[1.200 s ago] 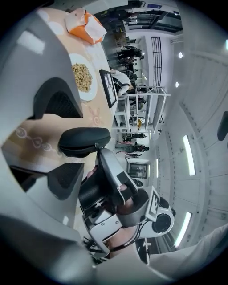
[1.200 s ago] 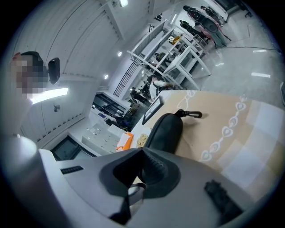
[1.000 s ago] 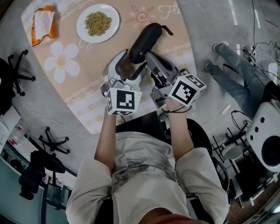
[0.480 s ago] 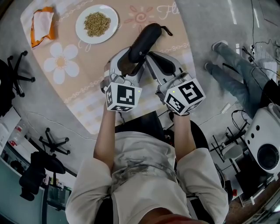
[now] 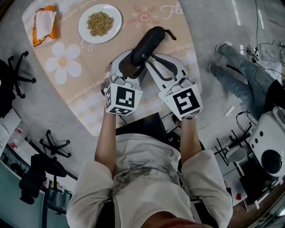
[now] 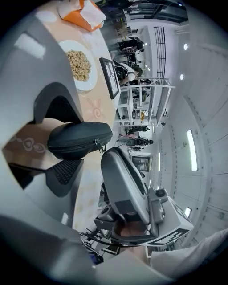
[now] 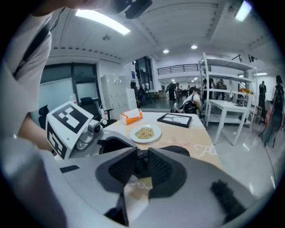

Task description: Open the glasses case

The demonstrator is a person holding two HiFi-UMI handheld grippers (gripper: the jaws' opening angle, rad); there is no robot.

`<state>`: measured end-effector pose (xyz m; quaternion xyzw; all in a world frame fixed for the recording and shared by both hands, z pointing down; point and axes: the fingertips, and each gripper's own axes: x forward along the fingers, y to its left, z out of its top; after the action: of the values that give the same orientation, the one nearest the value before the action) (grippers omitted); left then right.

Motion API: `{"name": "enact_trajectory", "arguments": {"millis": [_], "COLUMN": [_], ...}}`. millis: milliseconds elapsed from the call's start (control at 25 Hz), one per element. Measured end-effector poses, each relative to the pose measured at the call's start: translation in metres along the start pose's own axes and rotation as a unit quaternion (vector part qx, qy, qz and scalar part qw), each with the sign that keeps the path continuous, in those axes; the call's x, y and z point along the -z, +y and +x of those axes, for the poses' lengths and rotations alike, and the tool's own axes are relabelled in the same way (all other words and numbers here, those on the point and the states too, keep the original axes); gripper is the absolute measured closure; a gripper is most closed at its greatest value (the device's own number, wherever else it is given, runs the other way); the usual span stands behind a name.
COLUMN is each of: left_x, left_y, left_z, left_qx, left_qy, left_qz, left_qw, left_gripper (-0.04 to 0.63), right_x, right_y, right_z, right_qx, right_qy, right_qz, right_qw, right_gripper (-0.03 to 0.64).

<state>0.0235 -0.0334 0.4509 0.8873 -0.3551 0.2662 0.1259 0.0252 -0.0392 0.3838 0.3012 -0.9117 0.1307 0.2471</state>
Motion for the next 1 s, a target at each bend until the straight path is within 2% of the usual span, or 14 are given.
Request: {"name": "enact_trajectory", "arguments": {"millis": [200, 360, 560, 800, 1000], "left_x": [0.002, 0.003, 0.002, 0.005, 0.005], "left_y": [-0.002, -0.003, -0.004, -0.005, -0.004], "left_z": [-0.003, -0.004, -0.005, -0.005, -0.005], "left_qx": [0.009, 0.015, 0.021, 0.023, 0.024], "left_qy": [0.005, 0.007, 0.008, 0.010, 0.010], "left_qz": [0.001, 0.000, -0.002, -0.004, -0.004], "left_qw": [0.9999, 0.9999, 0.9997, 0.9997, 0.9996], "left_gripper": [0.330, 0.330, 0.330, 0.330, 0.330], "right_x": [0.006, 0.012, 0.017, 0.018, 0.015], "right_y": [0.009, 0.010, 0.010, 0.016, 0.018], "right_z": [0.003, 0.006, 0.011, 0.013, 0.011], "right_qx": [0.003, 0.011, 0.021, 0.015, 0.004], "right_qy": [0.044, 0.079, 0.107, 0.113, 0.101], "right_qz": [-0.090, -0.164, -0.219, -0.246, -0.217], "right_qw": [0.995, 0.983, 0.970, 0.963, 0.971], "right_gripper": [0.537, 0.538, 0.563, 0.577, 0.596]}}
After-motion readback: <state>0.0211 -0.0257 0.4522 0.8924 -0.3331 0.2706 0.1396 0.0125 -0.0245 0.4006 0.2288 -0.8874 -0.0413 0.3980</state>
